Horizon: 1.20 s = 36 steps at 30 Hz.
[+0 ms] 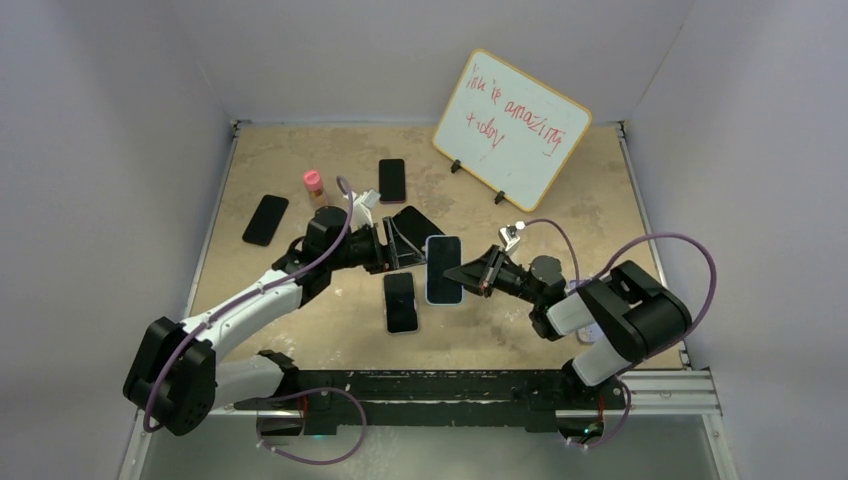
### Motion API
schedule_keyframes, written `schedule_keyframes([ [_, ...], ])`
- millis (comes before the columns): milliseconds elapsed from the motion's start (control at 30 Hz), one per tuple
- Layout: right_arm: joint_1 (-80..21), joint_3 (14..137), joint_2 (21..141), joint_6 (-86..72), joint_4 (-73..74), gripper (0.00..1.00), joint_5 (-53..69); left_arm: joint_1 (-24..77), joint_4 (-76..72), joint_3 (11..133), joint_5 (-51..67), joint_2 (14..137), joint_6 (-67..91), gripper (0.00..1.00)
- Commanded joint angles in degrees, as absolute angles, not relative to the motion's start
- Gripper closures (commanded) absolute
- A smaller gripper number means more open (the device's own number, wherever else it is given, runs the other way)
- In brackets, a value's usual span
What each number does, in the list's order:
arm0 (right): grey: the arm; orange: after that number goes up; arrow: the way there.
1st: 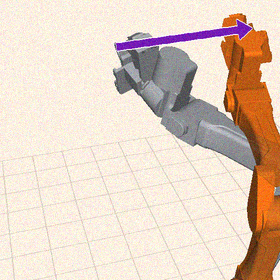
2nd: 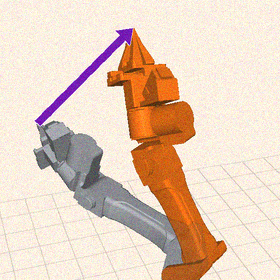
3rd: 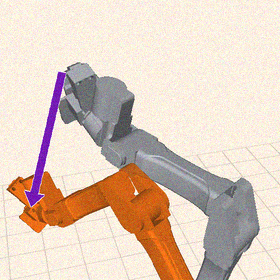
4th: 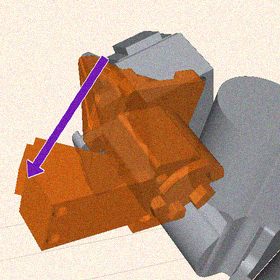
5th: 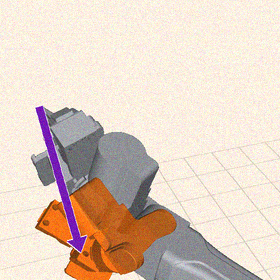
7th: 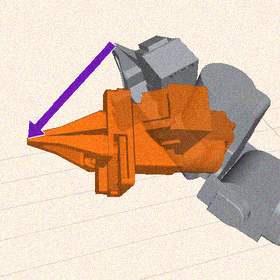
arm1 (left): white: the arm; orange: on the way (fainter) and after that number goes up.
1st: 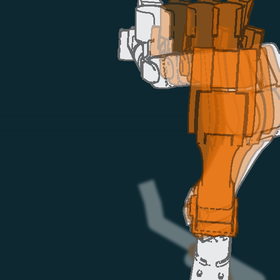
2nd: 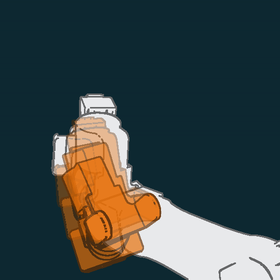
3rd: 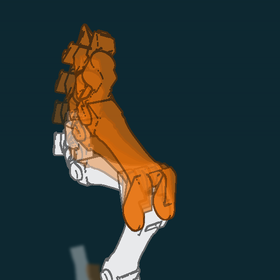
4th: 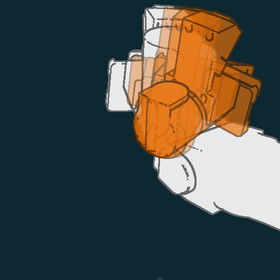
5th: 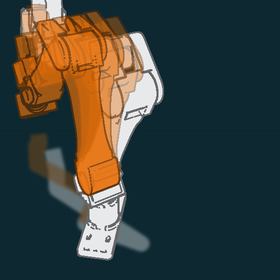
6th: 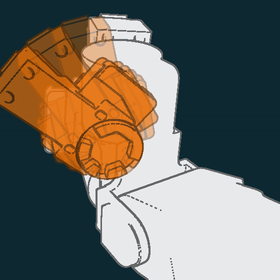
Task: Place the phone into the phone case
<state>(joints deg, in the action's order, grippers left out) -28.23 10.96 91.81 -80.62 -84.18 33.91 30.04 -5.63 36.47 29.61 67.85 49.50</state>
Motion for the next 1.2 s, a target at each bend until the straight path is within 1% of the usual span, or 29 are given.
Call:
schedule_keyframes([
  [0, -28.78, 13.76, 85.83, -80.48, -96.34, 1.0, 37.21, 29.49, -13.67, 35.21, 34.82, 67.9, 50.96, 0.28],
  [100, -29.96, 14.46, 84.51, -79.47, -94.44, 1.0, 37.58, 29.53, -23.55, 32.82, 37.83, 69.92, 55.98, 0.28],
  [267, -32.31, 15.78, 84.29, -79.67, -94.61, 1.0, 38.14, 29.51, -32.42, 30.76, 40.71, 73.35, 60.53, 0.32],
  [367, -33.72, 16.69, 84.37, -78.91, -92.78, 1.0, 37.79, 29.59, -37.65, 29.19, 41.74, 74.59, 63.64, 0.39],
  [400, -34.05, 16.97, 84.45, -78.44, -91.96, 1.0, 37.51, 29.62, -40.58, 28.27, 42.2, 75.05, 65.33, 0.45],
  [433, -34.22, 17.12, 84.54, -78.14, -91.38, 0.98, 37.33, 29.57, -42.23, 27.81, 42.64, 75.29, 66.21, 0.52],
  [467, -34.28, 17.14, 84.63, -77.94, -90.78, 0.94, 37.21, 29.61, -44.02, 27.17, 43.01, 75.44, 67.29, 0.59],
  [533, -34.3, 17.14, 84.79, -77.84, -89.77, 0.83, 37.24, 29.62, -45.63, 26.5, 43.34, 75.45, 68.1, 0.78],
  [600, -34.29, 17.14, 84.74, -77.69, -88.16, 0.68, 37.54, 29.62, -46.15, 25.95, 43.46, 75.2, 68.12, 0.89],
  [667, -34.28, 16.73, 84.49, -77.04, -86.86, 0.55, 37.91, 29.55, -47.21, 25.72, 43.67, 74.74, 68.12, 0.98],
  [700, -34.28, 16.36, 84.3, -76.61, -86.56, 0.49, 38.29, 29.5, -47.53, 25.78, 43.69, 74.52, 68.02, 1.0],
  [733, -34.32, 15.9, 84.17, -76.19, -86.34, 0.44, 38.81, 29.53, -47.83, 25.84, 43.68, 74.33, 68.03, 1.0],
  [833, -34.29, 14.0, 83.64, -74.23, -85.52, 0.36, 40.4, 29.51, -48.6, 26.41, 43.38, 73.41, 67.85, 1.0],
  [933, -34.29, 11.71, 83.09, -72.97, -85.25, 0.35, 41.01, 29.47, -49.95, 26.79, 42.77, 72.02, 67.66, 1.0],
  [1000, -34.28, 10.67, 82.97, -72.63, -85.41, 0.37, 41.53, 29.48, -49.97, 26.75, 41.75, 70.6, 67.21, 1.0],
  [1067, -34.3, 9.87, 82.89, -72.87, -86.13, 0.42, 41.92, 29.53, -49.3, 26.79, 41.03, 69.59, 65.99, 1.0],
  [1167, -34.28, 9.18, 82.47, -73.26, -85.72, 0.52, 42.58, 29.5, -45.28, 27.48, 40.08, 68.69, 63.37, 1.0],
])
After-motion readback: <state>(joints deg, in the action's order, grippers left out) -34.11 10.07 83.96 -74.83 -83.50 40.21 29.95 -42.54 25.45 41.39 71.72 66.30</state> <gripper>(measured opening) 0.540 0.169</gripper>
